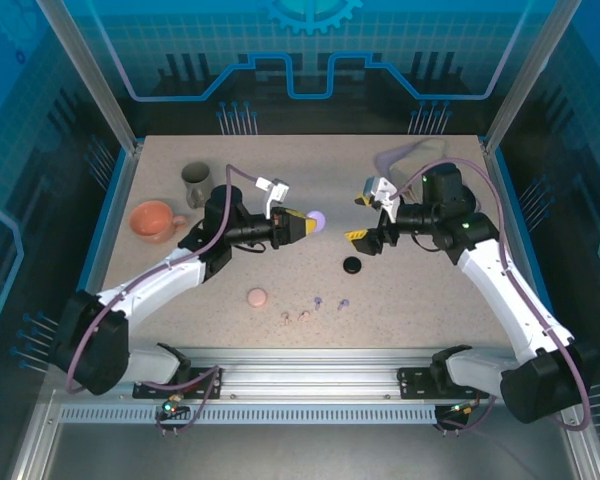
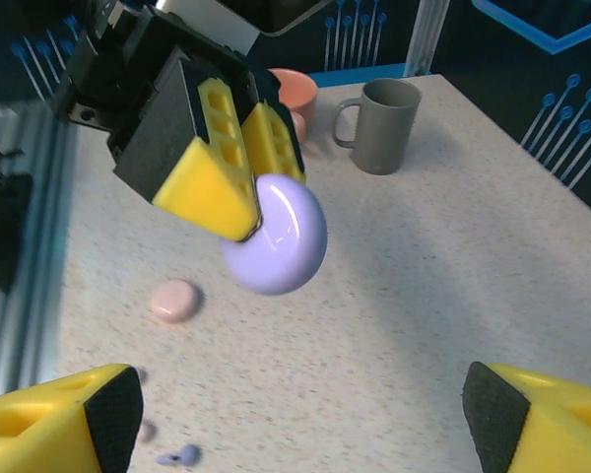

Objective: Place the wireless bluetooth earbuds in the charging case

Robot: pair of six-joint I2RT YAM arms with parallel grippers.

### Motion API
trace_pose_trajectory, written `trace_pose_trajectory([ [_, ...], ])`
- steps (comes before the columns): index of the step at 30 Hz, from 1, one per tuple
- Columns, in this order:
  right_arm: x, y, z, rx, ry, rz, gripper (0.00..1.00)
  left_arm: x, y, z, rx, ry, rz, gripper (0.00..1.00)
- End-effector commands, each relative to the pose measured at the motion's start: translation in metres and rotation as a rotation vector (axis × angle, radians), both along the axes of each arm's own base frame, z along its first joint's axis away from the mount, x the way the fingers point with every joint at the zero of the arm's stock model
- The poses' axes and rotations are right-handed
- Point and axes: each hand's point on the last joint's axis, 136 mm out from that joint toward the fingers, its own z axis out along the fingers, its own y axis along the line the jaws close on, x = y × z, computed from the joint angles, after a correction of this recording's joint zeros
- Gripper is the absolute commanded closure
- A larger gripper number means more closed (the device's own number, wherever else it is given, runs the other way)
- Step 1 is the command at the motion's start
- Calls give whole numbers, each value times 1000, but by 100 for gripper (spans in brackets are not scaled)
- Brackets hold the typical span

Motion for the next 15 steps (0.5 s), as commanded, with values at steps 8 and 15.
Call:
trace_pose_trajectory([
  [8, -25, 9, 22, 118, 14, 93, 21, -44, -11, 45, 68, -630, -83, 100],
  [15, -43, 27, 32, 91, 32, 258, 30, -56, -16, 51, 113, -754, -120, 100],
])
